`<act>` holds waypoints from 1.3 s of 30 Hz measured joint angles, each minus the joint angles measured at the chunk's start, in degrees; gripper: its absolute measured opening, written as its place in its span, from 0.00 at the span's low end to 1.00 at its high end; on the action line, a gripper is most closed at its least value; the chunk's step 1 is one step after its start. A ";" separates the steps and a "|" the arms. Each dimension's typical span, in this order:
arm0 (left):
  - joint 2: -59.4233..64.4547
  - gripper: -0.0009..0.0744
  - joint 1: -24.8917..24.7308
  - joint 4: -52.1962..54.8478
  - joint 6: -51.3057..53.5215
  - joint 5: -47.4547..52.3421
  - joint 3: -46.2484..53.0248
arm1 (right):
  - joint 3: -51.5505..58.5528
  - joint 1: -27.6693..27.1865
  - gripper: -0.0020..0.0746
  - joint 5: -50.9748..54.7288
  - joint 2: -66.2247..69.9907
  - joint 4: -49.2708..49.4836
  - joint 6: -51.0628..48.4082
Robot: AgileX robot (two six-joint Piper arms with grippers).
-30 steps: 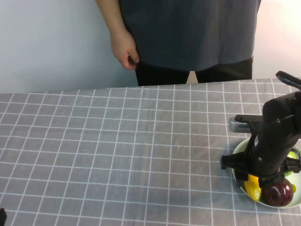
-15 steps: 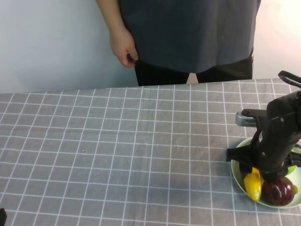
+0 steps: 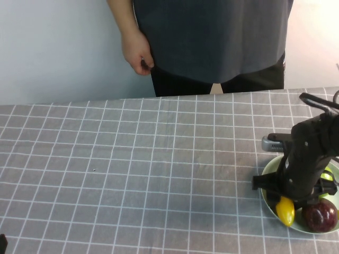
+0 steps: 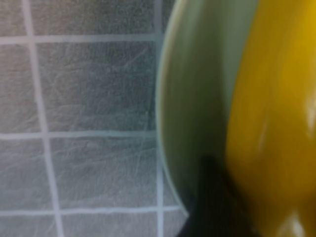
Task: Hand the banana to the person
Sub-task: Pick up the banana, then hand the grabbed banana to the person
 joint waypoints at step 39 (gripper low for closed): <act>0.00 0.01 0.00 0.00 0.00 0.00 0.00 | -0.08 14.62 0.36 -26.01 -27.04 -7.58 -23.99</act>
